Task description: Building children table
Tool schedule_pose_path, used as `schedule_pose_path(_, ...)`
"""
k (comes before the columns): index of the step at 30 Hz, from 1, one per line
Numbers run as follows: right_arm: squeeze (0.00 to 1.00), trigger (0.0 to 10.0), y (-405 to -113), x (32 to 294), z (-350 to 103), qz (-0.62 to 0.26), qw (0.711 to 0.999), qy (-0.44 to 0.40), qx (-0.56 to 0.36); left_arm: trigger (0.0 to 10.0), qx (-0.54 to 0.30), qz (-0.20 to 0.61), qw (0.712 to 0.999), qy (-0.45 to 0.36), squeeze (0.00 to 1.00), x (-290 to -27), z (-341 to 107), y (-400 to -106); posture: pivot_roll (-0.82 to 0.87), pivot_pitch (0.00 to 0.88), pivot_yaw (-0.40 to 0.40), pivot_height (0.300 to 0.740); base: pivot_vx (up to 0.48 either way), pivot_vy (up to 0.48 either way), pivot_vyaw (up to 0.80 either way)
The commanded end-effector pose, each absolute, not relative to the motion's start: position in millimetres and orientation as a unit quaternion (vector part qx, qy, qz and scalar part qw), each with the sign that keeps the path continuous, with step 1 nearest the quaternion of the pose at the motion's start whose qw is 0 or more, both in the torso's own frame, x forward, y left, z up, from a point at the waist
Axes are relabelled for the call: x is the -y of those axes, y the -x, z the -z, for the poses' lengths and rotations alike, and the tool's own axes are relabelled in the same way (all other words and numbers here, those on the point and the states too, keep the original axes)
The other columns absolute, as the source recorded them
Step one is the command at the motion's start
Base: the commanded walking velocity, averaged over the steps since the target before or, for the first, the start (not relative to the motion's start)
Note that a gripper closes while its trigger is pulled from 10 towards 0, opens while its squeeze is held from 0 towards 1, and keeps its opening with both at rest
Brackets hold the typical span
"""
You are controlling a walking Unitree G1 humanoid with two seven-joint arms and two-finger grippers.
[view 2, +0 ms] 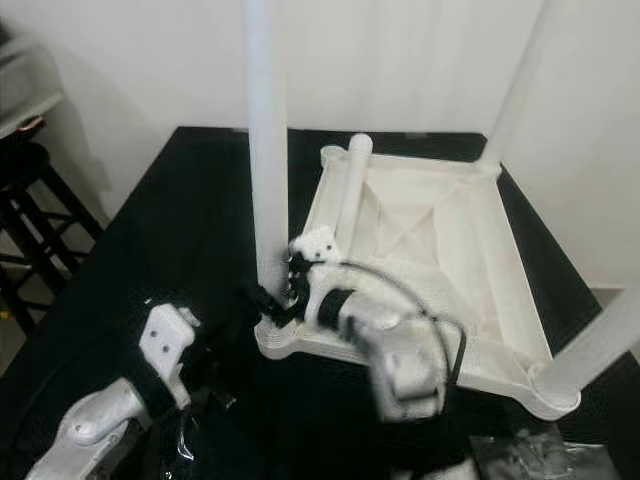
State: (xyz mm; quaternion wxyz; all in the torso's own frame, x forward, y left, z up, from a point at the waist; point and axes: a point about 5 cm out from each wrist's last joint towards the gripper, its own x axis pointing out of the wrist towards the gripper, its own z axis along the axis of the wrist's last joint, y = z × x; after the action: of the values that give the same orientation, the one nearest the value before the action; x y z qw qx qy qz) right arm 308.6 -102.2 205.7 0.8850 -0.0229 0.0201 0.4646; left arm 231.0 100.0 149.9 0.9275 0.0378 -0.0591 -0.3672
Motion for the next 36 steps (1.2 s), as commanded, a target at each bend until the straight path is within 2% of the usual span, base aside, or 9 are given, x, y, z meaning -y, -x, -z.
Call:
schedule_pose_path(1,0.00,10.0,-312.4,110.1,-216.3,-0.532,0.846,0.032,0.007,10.0,0.048,0.388,0.920,-0.025,0.00,-92.5,-147.1,-231.7,-0.07,0.072,0.008,0.740,0.000,0.000,0.00)
schedule_pose_path(7,0.00,10.0,-324.4,114.7,-230.0,-0.624,0.780,0.041,0.006,10.0,0.045,0.395,0.917,-0.025,0.00,-88.1,-147.9,-237.7,-0.07,0.067,0.015,0.740,0.000,0.000,0.00)
schedule_pose_path(8,0.00,6.9,-332.8,117.0,-231.1,-0.627,0.778,0.040,-0.001,10.0,0.042,0.387,0.921,-0.028,0.00,-91.6,-145.8,-239.9,-0.07,0.059,0.011,0.740,0.000,0.000,0.00)
schedule_pose_path(9,0.00,6.9,-332.8,117.0,-231.1,-0.627,0.778,0.040,-0.001,10.0,0.042,0.387,0.921,-0.028,0.00,-91.6,-145.8,-239.9,-0.07,0.059,0.011,0.740,0.000,0.000,0.00)
schedule_pose_path(10,0.00,0.0,-339.1,119.5,-231.4,-0.628,0.778,0.039,-0.010,10.0,0.036,0.378,0.925,-0.030,0.00,-96.0,-143.3,-241.4,-0.07,0.058,0.007,0.740,0.000,0.000,0.00)
schedule_pose_path(25,0.00,0.0,-333.9,151.7,-215.3,-0.585,0.810,0.035,-0.017,10.0,0.027,0.346,0.937,0.027,0.00,-104.7,-139.3,-247.7,-0.09,0.064,0.001,0.740,0.000,0.000,0.00)
schedule_pose_path(28,0.00,0.0,-324.2,150.1,-203.3,-0.531,0.846,0.030,-0.024,10.0,0.026,0.351,0.935,0.027,0.00,-104.9,-139.2,-246.5,-0.09,0.067,-0.005,0.740,0.000,0.000,0.00)
schedule_pose_path(29,0.00,0.0,-324.6,139.0,-182.5,-0.289,0.957,-0.012,-0.017,10.0,0.026,0.352,0.935,0.024,0.00,-105.6,-139.3,-245.2,-0.08,0.077,-0.030,0.740,0.000,0.000,0.00)
schedule_pose_path(36,0.00,0.0,-270.5,91.0,-131.7,-0.231,0.965,-0.051,-0.117,10.0,0.028,0.354,0.935,0.018,0.00,-104.9,-139.9,-246.8,-0.10,0.082,-0.017,0.740,0.000,0.000,0.00)
